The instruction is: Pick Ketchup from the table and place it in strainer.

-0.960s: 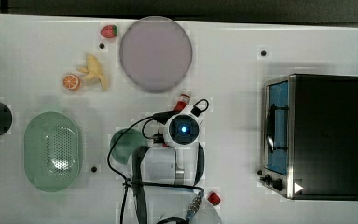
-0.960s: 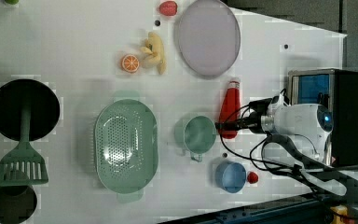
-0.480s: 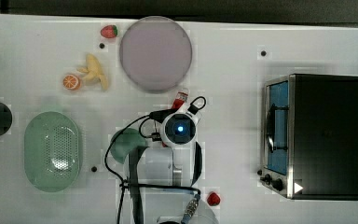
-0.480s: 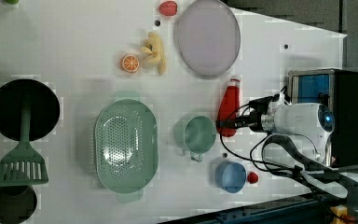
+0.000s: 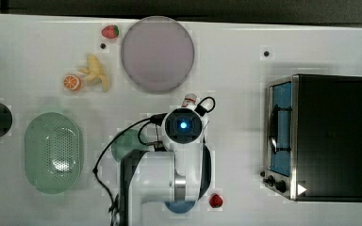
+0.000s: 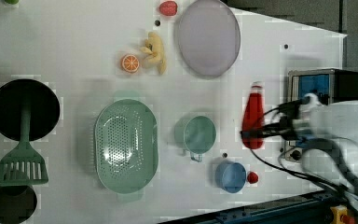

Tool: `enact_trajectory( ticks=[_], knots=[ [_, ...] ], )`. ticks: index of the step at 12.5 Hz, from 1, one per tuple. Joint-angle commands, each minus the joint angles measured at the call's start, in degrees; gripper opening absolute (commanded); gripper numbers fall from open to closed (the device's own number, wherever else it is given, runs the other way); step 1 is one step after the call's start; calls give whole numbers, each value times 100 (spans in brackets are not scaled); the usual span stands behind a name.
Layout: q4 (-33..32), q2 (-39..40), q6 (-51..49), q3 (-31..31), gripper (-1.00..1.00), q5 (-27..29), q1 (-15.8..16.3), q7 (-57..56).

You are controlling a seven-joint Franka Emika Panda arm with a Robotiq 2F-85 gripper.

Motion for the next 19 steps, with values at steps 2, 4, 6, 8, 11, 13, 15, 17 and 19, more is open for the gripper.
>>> enact_trajectory(
  ticks=[2, 4, 6, 8, 11, 13, 15, 17, 19],
  knots=[
    [613, -1079, -1215, 265, 20, 22, 26, 515],
    [742, -1292, -1423, 527, 20, 26, 116, 790],
    [822, -1290, -1414, 909, 20, 31, 206, 1276],
    [901, -1207, -1411, 1339, 20, 37, 277, 2184],
    [1116, -911, -1381, 1976, 20, 153, 366, 3310],
    [1309, -585, -1201, 2410, 20, 156, 415, 3718],
    [1441, -196, -742, 2815, 20, 156, 437, 4079],
    [1466, 199, -183, 3147, 20, 156, 454, 4580],
    [1465, 599, 164, 3403, 20, 155, 506, 5227]
  ],
)
